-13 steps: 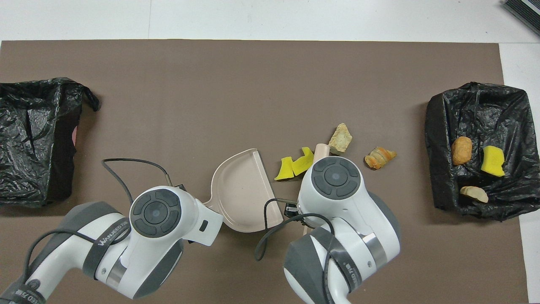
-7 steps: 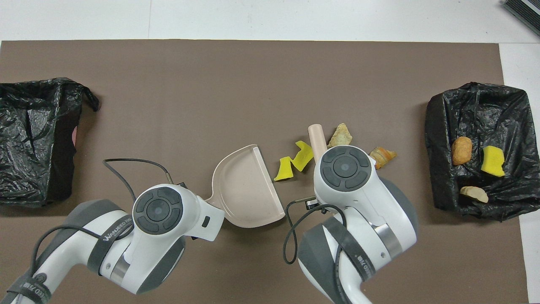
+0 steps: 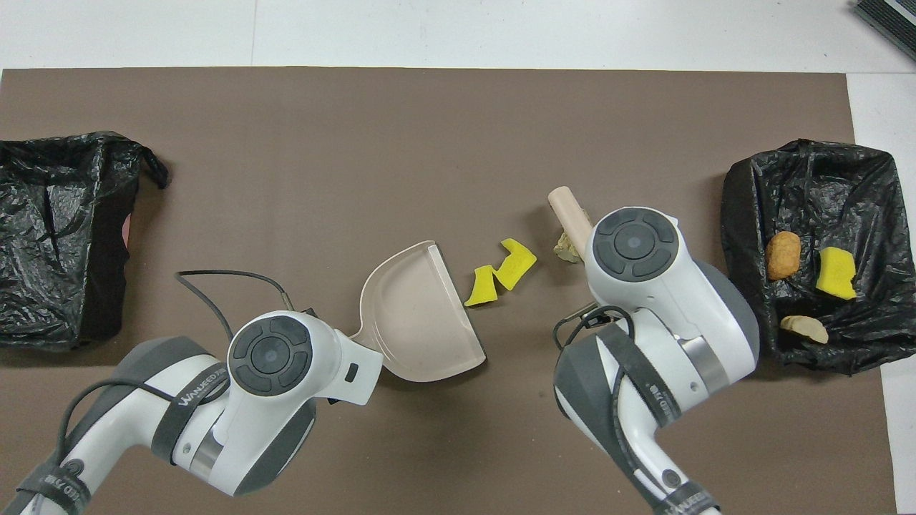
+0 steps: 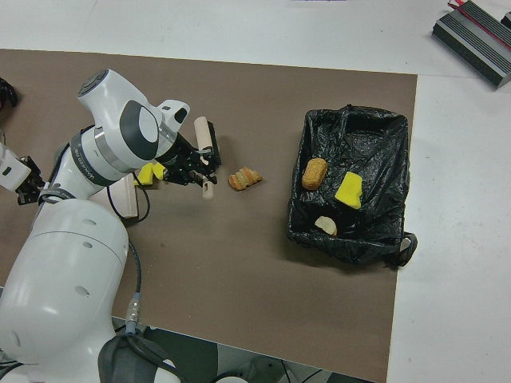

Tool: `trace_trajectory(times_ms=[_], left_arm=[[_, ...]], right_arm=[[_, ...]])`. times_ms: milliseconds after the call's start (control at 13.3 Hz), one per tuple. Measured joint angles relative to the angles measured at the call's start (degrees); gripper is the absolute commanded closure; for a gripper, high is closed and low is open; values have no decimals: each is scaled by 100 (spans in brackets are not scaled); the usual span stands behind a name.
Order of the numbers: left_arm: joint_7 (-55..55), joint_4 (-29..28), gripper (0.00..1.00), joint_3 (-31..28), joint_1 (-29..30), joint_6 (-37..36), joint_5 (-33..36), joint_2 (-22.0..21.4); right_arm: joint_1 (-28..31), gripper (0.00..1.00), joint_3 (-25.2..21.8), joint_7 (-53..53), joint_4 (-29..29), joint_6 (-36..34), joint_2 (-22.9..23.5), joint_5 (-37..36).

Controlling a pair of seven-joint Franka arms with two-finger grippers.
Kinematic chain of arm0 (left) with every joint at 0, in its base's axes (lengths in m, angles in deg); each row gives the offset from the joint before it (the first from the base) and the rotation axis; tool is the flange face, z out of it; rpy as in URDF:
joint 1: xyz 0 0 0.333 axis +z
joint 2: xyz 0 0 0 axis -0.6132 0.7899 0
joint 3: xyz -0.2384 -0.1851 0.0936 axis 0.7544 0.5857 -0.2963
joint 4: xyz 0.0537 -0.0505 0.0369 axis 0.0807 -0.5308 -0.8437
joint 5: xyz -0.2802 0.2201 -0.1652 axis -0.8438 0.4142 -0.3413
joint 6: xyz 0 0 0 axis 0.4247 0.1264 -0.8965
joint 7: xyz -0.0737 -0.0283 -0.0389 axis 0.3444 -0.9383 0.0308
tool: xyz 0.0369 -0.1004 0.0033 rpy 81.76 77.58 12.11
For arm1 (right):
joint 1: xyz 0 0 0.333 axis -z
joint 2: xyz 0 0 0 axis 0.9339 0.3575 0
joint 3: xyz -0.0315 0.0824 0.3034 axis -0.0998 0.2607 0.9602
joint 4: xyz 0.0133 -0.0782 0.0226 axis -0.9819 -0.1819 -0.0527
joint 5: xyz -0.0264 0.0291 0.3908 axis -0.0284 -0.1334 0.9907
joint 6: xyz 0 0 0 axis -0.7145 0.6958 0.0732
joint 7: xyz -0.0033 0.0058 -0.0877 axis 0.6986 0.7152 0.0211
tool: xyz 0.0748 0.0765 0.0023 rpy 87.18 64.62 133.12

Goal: Sweep and dump trash in bin
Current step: 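Move the brush beyond the bread chunks with the right gripper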

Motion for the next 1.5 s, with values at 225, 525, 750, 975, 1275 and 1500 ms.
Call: trace_trajectory(times_ms=[225,525,750,975,1275,1500], left_arm=[[-25,0,100,-1,0,0,0,2],[-37,0,100,-1,0,0,0,3],[-42,0,100,-1,0,0,0,4],[-46,0,100,-1,0,0,0,4],[-53,0,100,-1,0,0,0,4],[-55,0,100,-1,0,0,0,4]], right_arm=[[191,100,0,88,16,-333,26,-608],[646,100,-1,684,-158,-554,1,-637],[1090,100,4,813,-505,-279,-92,-137],[1044,100,56,813,-725,-34,-192,429],[360,100,101,1079,-787,144,-224,1240],[-198,100,117,1118,-795,444,-106,1729]])
